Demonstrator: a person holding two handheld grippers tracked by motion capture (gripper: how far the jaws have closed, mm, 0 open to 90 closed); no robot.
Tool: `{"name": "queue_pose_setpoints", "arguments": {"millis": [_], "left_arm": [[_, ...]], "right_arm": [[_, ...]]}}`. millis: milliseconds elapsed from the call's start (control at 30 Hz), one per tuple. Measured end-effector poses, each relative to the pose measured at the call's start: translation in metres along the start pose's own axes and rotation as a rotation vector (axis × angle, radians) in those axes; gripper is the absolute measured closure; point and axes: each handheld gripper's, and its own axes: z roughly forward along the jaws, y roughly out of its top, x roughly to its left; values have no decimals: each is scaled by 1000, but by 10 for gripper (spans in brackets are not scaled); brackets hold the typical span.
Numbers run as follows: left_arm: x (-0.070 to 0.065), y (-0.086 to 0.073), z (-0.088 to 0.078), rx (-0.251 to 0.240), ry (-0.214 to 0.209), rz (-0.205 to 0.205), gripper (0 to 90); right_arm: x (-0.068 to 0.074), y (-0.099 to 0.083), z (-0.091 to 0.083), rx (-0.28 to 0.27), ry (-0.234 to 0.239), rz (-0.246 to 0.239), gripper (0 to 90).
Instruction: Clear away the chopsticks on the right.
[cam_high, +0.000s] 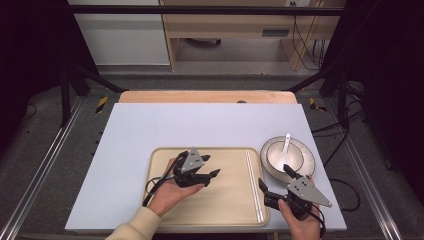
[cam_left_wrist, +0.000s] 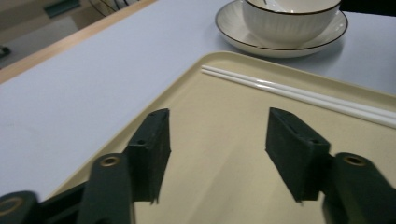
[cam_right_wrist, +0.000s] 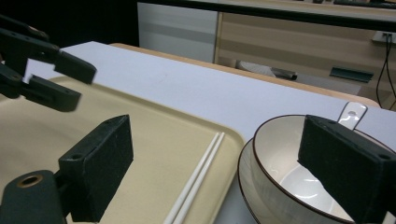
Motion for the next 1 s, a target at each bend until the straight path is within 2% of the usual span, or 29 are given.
{"name": "queue_pose_setpoints", "arguments": {"millis": [133,167,200,300,367,400,433,500,533,567,633,667,733,867,1000], "left_arm": [[10,-14,-23,-30,28,-22,240],[10,-14,-23,-30,28,-22,208],[16,-21,-35,-48,52,-29,183],[25,-32,-53,-83,83,-54,131],[31,-38,-64,-90,101,-64,104],[31,-38,-64,-90,101,-64,93],[37,-45,-74,-107,118,-78,82],[43,-51,-85,-112,142,-86,69],[43,-51,-85,-112,142,-86,68],[49,-58,-96,-123,163,-98,65],[54,-66,-108,-142,190,-114,57],[54,-66,-108,-142,190,-114,54],[62,-79,-124,-178,222,-138,46],[68,-94,-141,-209,265,-156,41],[69,-103,-151,-206,289,-164,40]], "right_arm": [[2,0,2,8,13,-3,85],[2,-1,2,8,12,-2,85],[2,-1,2,6,13,-1,84],[2,-1,2,10,16,0,80],[2,-2,3,16,12,-4,77],[2,-2,3,16,12,-4,77],[1,-3,4,21,15,2,68],[1,-3,4,22,13,1,67],[1,-3,4,22,13,1,67],[1,-3,4,22,14,2,66],[1,-3,4,23,13,2,66],[1,-3,4,22,13,1,66],[1,-4,4,24,15,2,66],[3,-4,4,26,20,6,66],[3,-3,4,21,19,1,62]]}}
